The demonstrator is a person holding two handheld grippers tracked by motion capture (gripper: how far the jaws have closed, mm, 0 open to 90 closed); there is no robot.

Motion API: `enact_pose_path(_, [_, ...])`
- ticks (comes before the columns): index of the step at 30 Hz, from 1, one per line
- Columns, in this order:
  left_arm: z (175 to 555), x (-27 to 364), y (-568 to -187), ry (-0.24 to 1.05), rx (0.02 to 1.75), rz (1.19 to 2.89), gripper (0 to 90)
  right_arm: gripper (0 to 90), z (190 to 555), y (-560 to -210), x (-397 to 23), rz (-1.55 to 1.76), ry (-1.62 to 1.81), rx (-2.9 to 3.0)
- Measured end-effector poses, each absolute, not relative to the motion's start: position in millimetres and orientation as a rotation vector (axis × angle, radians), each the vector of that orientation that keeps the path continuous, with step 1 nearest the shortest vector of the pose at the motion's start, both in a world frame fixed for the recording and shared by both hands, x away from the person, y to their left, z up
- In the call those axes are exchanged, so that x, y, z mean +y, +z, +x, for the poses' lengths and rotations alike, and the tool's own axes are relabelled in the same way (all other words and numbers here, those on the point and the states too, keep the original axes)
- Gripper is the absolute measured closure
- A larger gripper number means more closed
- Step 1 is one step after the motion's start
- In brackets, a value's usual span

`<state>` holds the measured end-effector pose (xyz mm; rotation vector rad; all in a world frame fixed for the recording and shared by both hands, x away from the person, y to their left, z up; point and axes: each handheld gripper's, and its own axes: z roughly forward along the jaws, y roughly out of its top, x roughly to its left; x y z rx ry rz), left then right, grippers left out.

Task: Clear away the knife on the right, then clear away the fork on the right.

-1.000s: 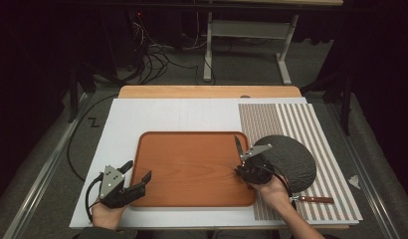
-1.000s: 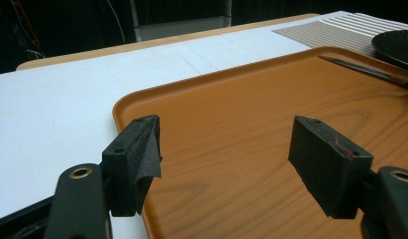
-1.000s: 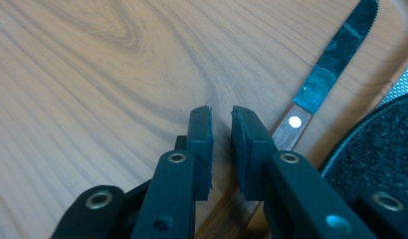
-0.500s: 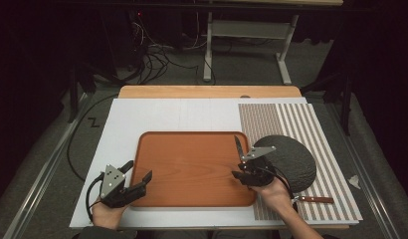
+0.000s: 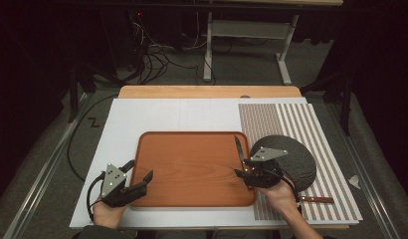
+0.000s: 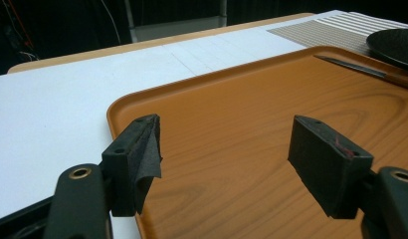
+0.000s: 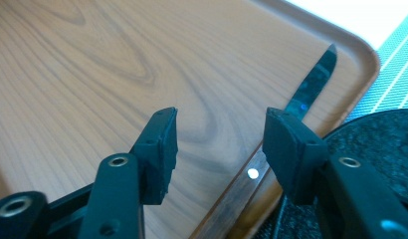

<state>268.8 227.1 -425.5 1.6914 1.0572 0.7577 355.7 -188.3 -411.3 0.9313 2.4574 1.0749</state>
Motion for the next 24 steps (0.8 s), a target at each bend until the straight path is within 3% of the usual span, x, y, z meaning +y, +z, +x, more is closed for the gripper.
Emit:
enact_pose_path(15, [267.8, 227.1, -424.8, 0.753, 1.046, 1.690, 28.9, 38.5, 339.1, -401.4, -226.2, 0.953, 1.214, 2.266])
enact_pose_path(24, [268.0, 227.5, -424.7, 0.751, 1.049, 1.685, 28.9, 38.6, 332.4, -401.0, -247.4, 0.979, 1.252, 2.189])
